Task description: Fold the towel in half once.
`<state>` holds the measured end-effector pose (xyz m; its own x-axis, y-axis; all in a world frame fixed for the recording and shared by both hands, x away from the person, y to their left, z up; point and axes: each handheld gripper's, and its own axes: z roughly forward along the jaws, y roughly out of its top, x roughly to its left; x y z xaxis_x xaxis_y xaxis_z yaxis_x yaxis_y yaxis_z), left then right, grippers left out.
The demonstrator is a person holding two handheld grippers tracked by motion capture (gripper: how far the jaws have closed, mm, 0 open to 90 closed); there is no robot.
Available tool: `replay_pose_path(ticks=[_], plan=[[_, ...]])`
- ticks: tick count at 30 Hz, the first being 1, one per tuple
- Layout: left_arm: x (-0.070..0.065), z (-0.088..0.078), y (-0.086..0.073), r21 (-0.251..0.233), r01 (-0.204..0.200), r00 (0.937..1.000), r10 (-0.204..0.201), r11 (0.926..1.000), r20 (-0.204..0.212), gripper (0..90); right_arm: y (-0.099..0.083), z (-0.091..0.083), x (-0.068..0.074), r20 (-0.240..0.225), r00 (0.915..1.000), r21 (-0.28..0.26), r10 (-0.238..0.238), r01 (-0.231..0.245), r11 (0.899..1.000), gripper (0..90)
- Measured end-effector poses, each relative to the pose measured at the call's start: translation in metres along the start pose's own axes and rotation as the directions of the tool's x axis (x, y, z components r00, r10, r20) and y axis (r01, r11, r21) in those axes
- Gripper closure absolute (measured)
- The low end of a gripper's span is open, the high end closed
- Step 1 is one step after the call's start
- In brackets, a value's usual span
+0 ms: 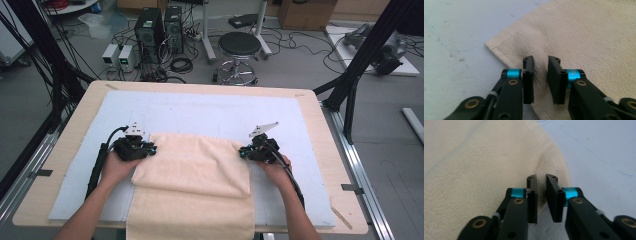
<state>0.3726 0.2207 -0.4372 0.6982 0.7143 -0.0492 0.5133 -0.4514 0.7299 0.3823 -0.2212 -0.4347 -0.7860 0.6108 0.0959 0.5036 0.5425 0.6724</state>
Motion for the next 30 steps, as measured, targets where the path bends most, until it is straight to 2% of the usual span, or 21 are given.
replay_pose_path(ticks=[2,5,7,10,12,15,18,19,21,23,25,26,28,30], plan=[[0.001,-0.001,0.0,-0.002,0.014,0.9999,-0.014,0.9999,0.008,83.4,0.001,0.001,-0.001,-0.038,0.9993,0.004,0.009,-0.008,1.0,83.6],[0.001,-0.005,0.001,-0.008,0.006,0.9999,-0.006,0.9999,0.009,85.1,0.004,-0.002,0.001,-0.053,0.9986,0.003,0.001,-0.001,1.0,84.1],[0.002,-0.011,0.002,-0.04,0.02,0.9997,-0.019,0.999,0.013,85.5,0.007,-0.006,0.003,-0.059,0.9982,-0.006,-0.01,0.01,1.0,84.2],[0.001,-0.026,0.007,-0.089,0.025,0.9995,-0.023,0.9957,0.019,85.5,0.015,-0.019,0.009,-0.07,0.9973,-0.047,-0.023,0.019,0.999,84.3],[-0.002,-0.041,0.01,-0.122,0.004,0.9998,-0.001,0.9926,0.022,85.0,0.021,-0.031,0.016,-0.068,0.9966,-0.076,-0.047,0.042,0.996,84.3],[-0.01,-0.065,0.014,-0.183,-0.021,0.9989,0.029,0.9829,0.038,85.0,0.029,-0.05,0.03,-0.066,0.992,-0.111,-0.107,0.1,0.989,84.2],[-0.023,-0.088,0.012,-0.212,-0.06,0.996,0.073,0.9755,0.051,84.9,0.033,-0.072,0.047,-0.07,0.9867,-0.151,-0.146,0.134,0.979,84.2],[-0.029,-0.094,0.01,-0.213,-0.081,0.9942,0.094,0.9737,0.052,84.9,0.034,-0.079,0.054,-0.069,0.9826,-0.159,-0.172,0.16,0.974,84.2],[-0.043,-0.108,0.0,-0.231,-0.125,0.9895,0.138,0.965,0.042,84.9,0.03,-0.092,0.069,-0.083,0.9747,-0.187,-0.207,0.189,0.964,84.2],[-0.055,-0.121,-0.013,-0.245,-0.141,0.9863,0.158,0.9593,0.048,84.8,0.023,-0.103,0.084,-0.092,0.9638,-0.204,-0.25,0.228,0.952,84.2],[-0.068,-0.132,-0.029,-0.247,-0.152,0.9824,0.174,0.957,0.068,84.8,0.011,-0.113,0.1,-0.115,0.9564,-0.22,-0.268,0.239,0.946,84.2],[-0.075,-0.138,-0.037,-0.247,-0.169,0.9792,0.191,0.9543,0.068,84.7,0.005,-0.118,0.108,-0.14,0.9494,-0.23,-0.281,0.245,0.942,84.2],[-0.088,-0.149,-0.05,-0.279,-0.199,0.9712,0.227,0.9394,0.073,83.7,-0.006,-0.125,0.125,-0.177,0.9385,-0.261,-0.297,0.246,0.934,83.8],[-0.096,-0.157,-0.057,-0.292,-0.204,0.9693,0.234,0.9345,0.074,79.3,-0.014,-0.13,0.137,-0.207,0.9214,-0.276,-0.329,0.267,0.923,80.5]])
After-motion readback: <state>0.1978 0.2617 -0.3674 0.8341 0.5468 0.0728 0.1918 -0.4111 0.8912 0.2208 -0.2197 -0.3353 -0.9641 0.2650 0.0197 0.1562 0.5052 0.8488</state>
